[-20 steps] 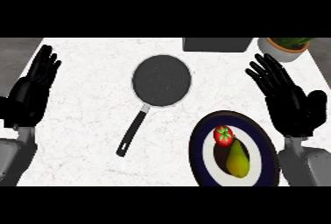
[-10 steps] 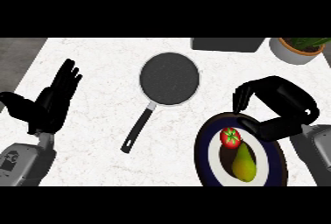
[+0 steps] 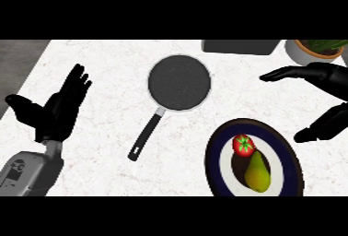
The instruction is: Pick the tomato from the plate and place it in the pan
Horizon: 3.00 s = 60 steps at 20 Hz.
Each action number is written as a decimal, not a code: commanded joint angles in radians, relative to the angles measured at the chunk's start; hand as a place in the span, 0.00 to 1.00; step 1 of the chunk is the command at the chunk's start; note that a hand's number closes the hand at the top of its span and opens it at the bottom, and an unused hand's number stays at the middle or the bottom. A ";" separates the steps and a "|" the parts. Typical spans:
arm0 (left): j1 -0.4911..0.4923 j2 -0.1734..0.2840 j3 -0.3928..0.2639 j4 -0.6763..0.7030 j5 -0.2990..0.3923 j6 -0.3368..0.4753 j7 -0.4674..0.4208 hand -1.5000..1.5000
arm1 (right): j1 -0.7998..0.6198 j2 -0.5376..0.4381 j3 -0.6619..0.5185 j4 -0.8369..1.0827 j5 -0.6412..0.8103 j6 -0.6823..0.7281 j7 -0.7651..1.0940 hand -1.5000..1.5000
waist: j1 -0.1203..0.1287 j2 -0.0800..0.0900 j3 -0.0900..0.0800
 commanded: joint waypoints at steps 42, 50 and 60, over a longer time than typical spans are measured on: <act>0.102 -0.076 0.085 -0.114 -0.124 0.009 0.069 0.50 | -0.105 -0.007 0.562 -0.154 1.025 -0.223 -0.267 0.00 | -0.075 -0.028 -0.006; 0.124 -0.094 0.105 -0.139 -0.132 -0.034 0.087 0.50 | -0.112 0.168 0.548 0.022 1.187 -0.242 -0.191 0.00 | -0.064 -0.025 -0.006; 0.081 -0.097 0.174 -0.080 -0.135 -0.103 0.097 0.50 | -0.102 0.215 0.498 0.137 1.317 -0.297 -0.313 0.00 | -0.067 -0.024 -0.006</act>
